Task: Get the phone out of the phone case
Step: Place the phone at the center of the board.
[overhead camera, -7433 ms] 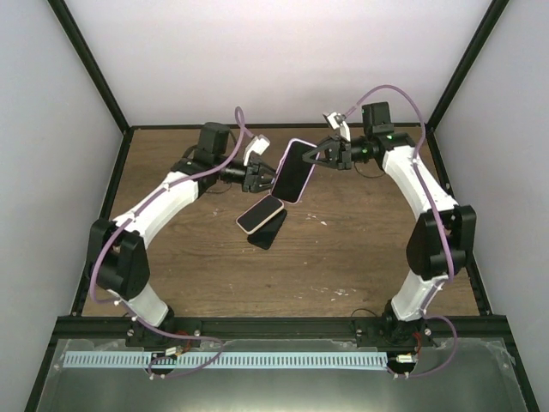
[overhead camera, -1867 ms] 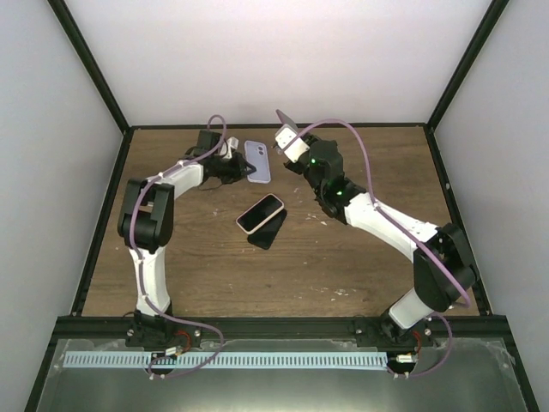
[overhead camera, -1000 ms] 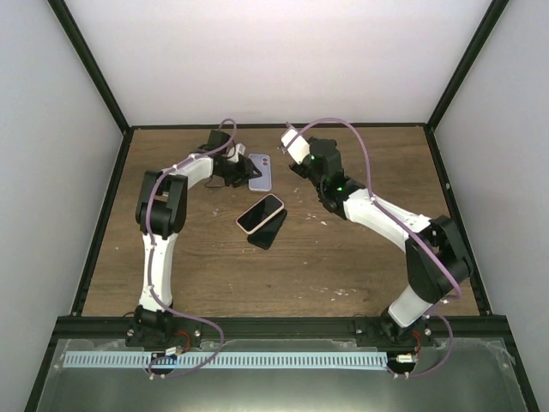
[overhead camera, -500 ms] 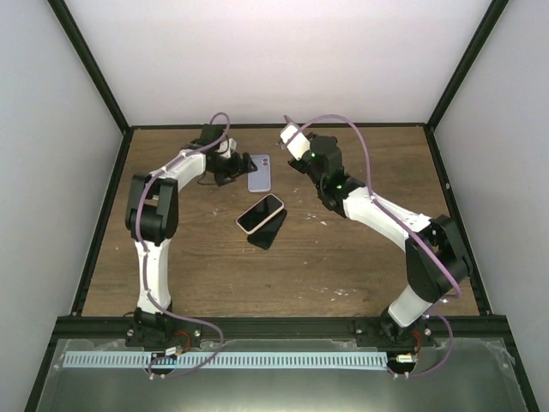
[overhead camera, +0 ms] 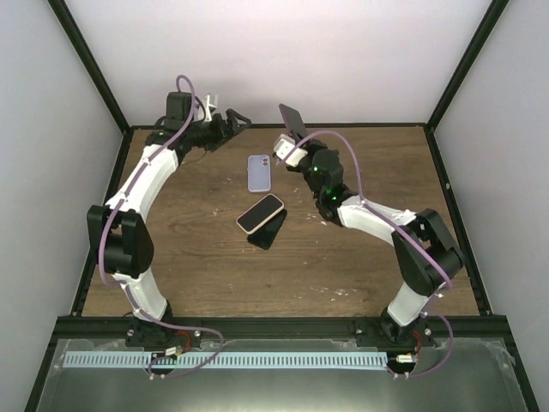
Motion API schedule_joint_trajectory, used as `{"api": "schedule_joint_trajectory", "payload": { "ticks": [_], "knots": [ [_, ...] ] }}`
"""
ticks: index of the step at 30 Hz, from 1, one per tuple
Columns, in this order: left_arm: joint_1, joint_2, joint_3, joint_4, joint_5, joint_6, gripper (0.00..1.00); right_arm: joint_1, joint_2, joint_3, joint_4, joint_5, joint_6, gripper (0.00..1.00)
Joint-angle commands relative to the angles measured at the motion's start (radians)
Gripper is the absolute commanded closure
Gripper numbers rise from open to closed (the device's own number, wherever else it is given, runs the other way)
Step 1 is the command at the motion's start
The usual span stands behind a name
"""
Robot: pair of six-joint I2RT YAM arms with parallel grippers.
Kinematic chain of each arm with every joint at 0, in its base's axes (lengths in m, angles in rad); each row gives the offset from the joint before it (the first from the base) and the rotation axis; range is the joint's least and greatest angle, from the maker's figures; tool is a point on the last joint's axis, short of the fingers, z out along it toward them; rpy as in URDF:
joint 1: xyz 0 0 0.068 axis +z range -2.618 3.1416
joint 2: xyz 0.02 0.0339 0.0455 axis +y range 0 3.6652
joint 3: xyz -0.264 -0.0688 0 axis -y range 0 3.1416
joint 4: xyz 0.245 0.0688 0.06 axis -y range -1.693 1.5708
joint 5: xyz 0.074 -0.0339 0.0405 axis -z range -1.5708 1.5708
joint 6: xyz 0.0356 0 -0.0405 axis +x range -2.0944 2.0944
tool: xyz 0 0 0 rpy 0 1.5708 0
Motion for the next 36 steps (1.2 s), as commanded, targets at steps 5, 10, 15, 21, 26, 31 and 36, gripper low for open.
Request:
{"api": "schedule_joint_trajectory", "payload": {
  "ticks": [5,10,15,21,26,31,36],
  "knots": [
    [0.003,-0.026,-0.079,0.28,0.216,-0.3,0.01,0.077,0.033,-0.112,0.41,-0.061,-0.323,0.99],
    [-0.009,-0.021,-0.095,0.318,0.233,-0.361,0.11,0.125,0.078,-0.114,0.498,-0.031,-0.41,0.99],
    [-0.032,-0.021,-0.125,0.331,0.233,-0.378,0.21,0.151,0.096,-0.082,0.498,-0.024,-0.429,0.99],
    [-0.049,-0.016,-0.145,0.351,0.235,-0.402,0.4,0.162,0.101,-0.075,0.495,-0.023,-0.447,0.99],
    [-0.07,-0.008,-0.143,0.361,0.232,-0.425,0.62,0.166,0.104,-0.077,0.503,-0.01,-0.443,0.99],
    [-0.087,0.002,-0.159,0.386,0.237,-0.458,0.74,0.171,0.104,-0.08,0.521,-0.015,-0.453,0.99],
    [-0.093,0.005,-0.156,0.42,0.233,-0.483,0.9,0.171,0.097,-0.089,0.518,-0.008,-0.457,0.99]
  ]
}}
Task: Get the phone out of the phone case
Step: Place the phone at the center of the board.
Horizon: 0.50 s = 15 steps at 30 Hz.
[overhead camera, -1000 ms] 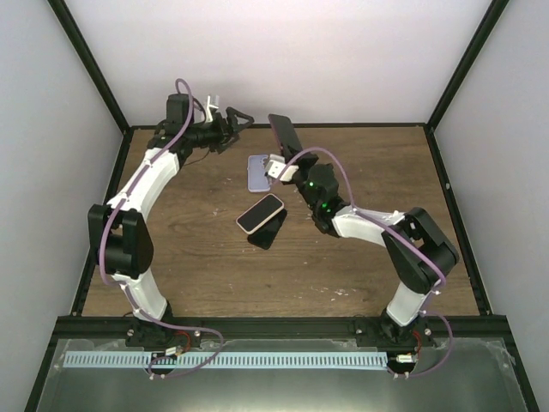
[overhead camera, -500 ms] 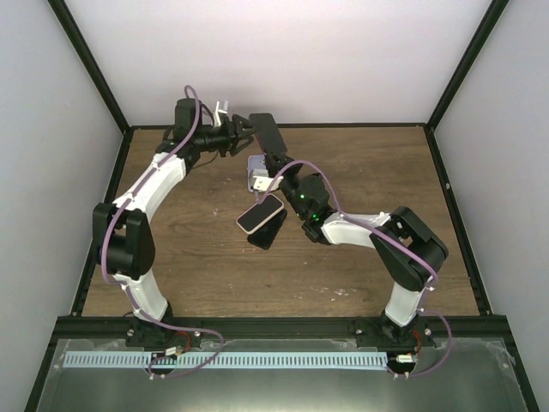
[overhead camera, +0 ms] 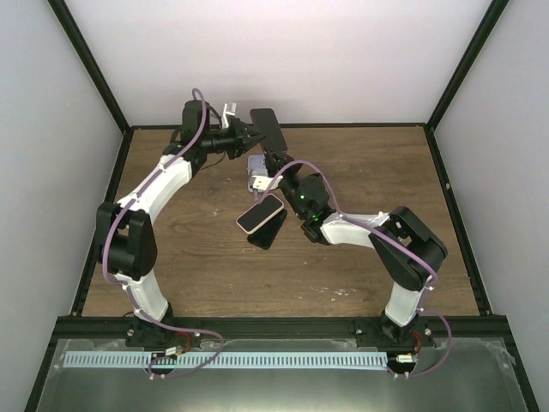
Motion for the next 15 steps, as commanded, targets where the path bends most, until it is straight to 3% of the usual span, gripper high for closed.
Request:
{"api": "schedule_joint_trajectory", "payload": {
  "ticks": [1,3,8,11,15],
  "knots": [
    [-0.004,0.022,0.002,0.054,0.005,-0.024,0.94,0.009,-0.006,0.037,0.094,0.016,-0.007,0.98],
    [-0.004,0.023,0.001,0.049,-0.001,-0.013,1.0,0.009,-0.011,0.028,0.084,0.024,0.012,0.89],
    [0.0,0.022,0.001,0.051,-0.006,0.019,1.0,-0.002,-0.04,-0.022,0.02,0.034,0.098,0.49],
    [0.015,0.032,0.018,0.04,0.002,0.078,1.0,-0.017,-0.068,-0.025,-0.088,0.053,0.182,0.37],
    [0.051,0.044,0.021,0.05,0.029,0.158,1.0,-0.054,-0.161,0.06,-0.47,-0.007,0.414,0.3]
  ]
}}
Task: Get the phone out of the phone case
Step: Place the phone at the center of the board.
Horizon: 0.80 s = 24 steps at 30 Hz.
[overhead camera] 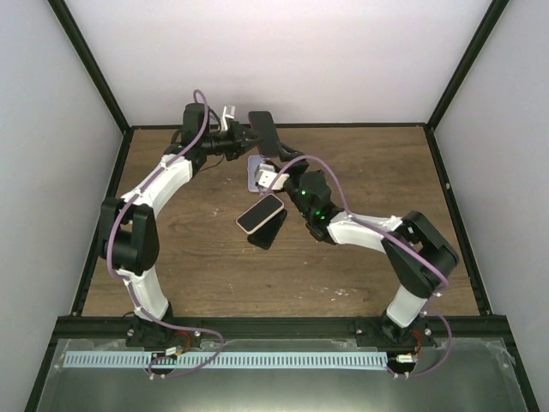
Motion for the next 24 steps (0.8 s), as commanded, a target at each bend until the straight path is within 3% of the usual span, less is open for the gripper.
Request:
{"api": "schedule_joint_trajectory", "payload": {
  "ticks": [1,5,9,13,19,24],
  "knots": [
    [0.046,0.008,0.023,0.054,0.055,0.129,1.0,-0.048,-0.133,0.11,-0.427,-0.086,0.316,0.28],
    [0.085,-0.004,-0.016,0.143,0.122,0.189,1.0,-0.15,-0.213,0.252,-0.852,-0.43,0.604,0.17],
    [0.102,-0.019,-0.059,0.285,0.234,0.188,1.0,-0.272,-0.204,0.373,-1.072,-0.756,0.844,0.04],
    [0.104,-0.029,-0.101,0.526,0.283,0.099,1.0,-0.371,-0.114,0.53,-1.248,-1.008,0.996,0.0],
    [0.092,-0.027,-0.101,0.688,0.316,0.026,1.0,-0.471,0.009,0.655,-1.275,-1.311,1.26,0.0],
    [0.062,-0.034,-0.111,0.735,0.303,0.005,1.0,-0.482,0.05,0.63,-1.098,-1.44,1.529,0.1]
  ]
}}
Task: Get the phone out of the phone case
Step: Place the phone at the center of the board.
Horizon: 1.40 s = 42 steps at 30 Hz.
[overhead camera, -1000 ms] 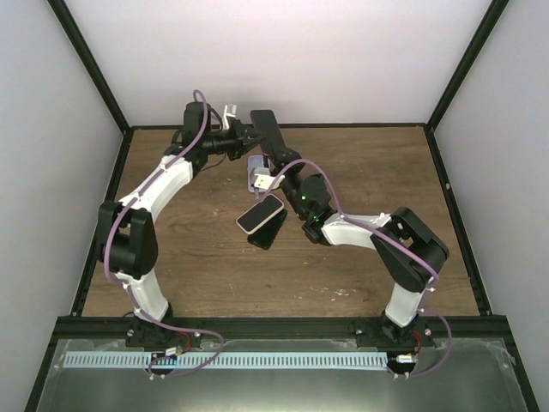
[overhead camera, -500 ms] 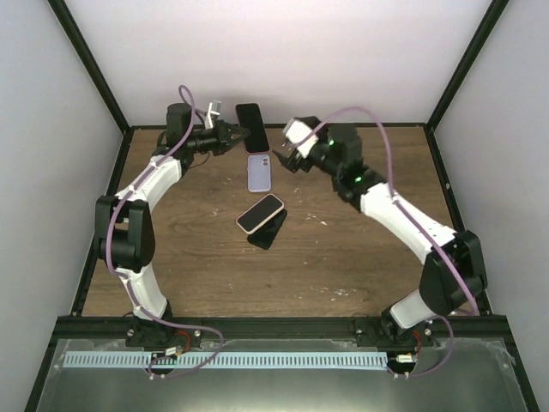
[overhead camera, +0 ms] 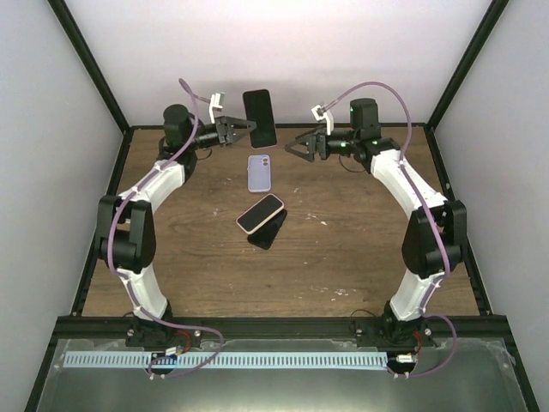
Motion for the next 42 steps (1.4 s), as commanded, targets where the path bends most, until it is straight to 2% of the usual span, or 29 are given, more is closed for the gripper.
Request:
{"api": "schedule_joint_trajectory", "payload": {
  "ticks": [1,6,11,18,20,23,25,27,29,30,34,42],
  "knots": [
    [-0.036,-0.046,0.001,0.151,0.023,-0.029,1.0,-0.006,0.014,0.011,0.133,-0.209,0.326,0.13],
    [-0.071,-0.047,0.005,0.157,0.016,-0.033,1.0,-0.002,0.036,-0.018,0.276,-0.263,0.491,0.34],
    [-0.1,-0.042,0.016,0.157,0.013,-0.03,1.0,0.001,0.05,-0.003,0.29,-0.254,0.519,0.55],
    [-0.107,-0.027,0.029,0.139,-0.005,-0.028,1.0,0.0,0.055,-0.002,0.307,-0.236,0.549,0.91],
    [-0.107,-0.024,0.029,0.13,-0.012,-0.024,0.95,-0.001,0.059,-0.001,0.313,-0.234,0.561,0.99],
    [-0.103,-0.029,0.034,0.048,-0.039,0.012,0.8,-0.001,0.063,0.002,0.305,-0.216,0.559,0.99],
    [-0.087,-0.04,0.035,-0.061,-0.059,0.059,0.6,-0.003,0.064,0.005,0.297,-0.207,0.555,0.99],
    [-0.055,-0.055,0.03,-0.14,-0.068,0.102,0.46,-0.004,0.065,0.002,0.281,-0.198,0.538,0.99],
    [-0.019,-0.077,0.026,-0.263,-0.084,0.162,0.36,-0.005,0.069,0.002,0.246,-0.179,0.501,0.99],
    [-0.004,-0.09,0.028,-0.331,-0.1,0.229,0.32,-0.006,0.074,0.009,0.21,-0.157,0.467,0.99],
    [0.032,-0.148,0.068,-0.621,-0.204,0.466,0.02,-0.015,0.108,0.011,0.101,-0.069,0.382,0.99],
    [0.102,-0.276,0.029,-0.878,-0.431,0.698,0.0,-0.021,0.229,0.051,-0.007,-0.001,0.322,0.99]
  ]
}}
